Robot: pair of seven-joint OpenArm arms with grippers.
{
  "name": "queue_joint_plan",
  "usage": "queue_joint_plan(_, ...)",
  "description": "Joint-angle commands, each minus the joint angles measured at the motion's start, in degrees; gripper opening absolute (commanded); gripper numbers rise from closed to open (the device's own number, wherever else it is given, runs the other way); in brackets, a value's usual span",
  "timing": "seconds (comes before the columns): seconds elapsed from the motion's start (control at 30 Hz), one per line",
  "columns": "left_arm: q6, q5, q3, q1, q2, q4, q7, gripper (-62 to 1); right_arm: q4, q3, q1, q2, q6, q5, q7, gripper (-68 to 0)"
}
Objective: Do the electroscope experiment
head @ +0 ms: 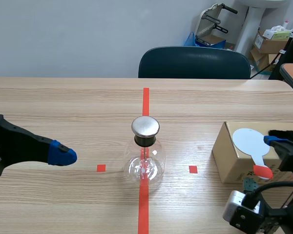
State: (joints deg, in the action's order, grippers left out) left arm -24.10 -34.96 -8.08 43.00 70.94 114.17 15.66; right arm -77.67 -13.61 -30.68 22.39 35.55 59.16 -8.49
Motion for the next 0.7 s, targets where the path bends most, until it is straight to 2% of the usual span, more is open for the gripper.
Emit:
queue_joint_plan(0.0, -0.3, -0.4, 0.1, 0.1, -0.3, 1.4, 0.8, 1.4, -0.8, 0.4, 0.3, 0.8, 0.4, -0.1, 0.1, -8.8)
queue_joint_plan(0.23, -0.3, -0.4, 0.1, 0.2, -0.3, 1.4, 0.8, 1.4, -0.8, 0.4, 0.3, 0.8, 0.4, 0.0, 0.1, -29.8)
queue_joint_plan(0.53, -0.3, -0.4, 0.1, 0.1, -0.3, 1.4, 0.9, 1.4, -0.8, 0.4, 0.3, 0.8, 0.4, 0.1, 0.1, -65.4)
queue_joint_plan(0.67, -0.3, 0.3, 0.1, 0.1, -0.3, 1.4, 0.9, 1.4, -0.8, 0.4, 0.3, 0.8, 0.4, 0.3, 0.1, -66.4)
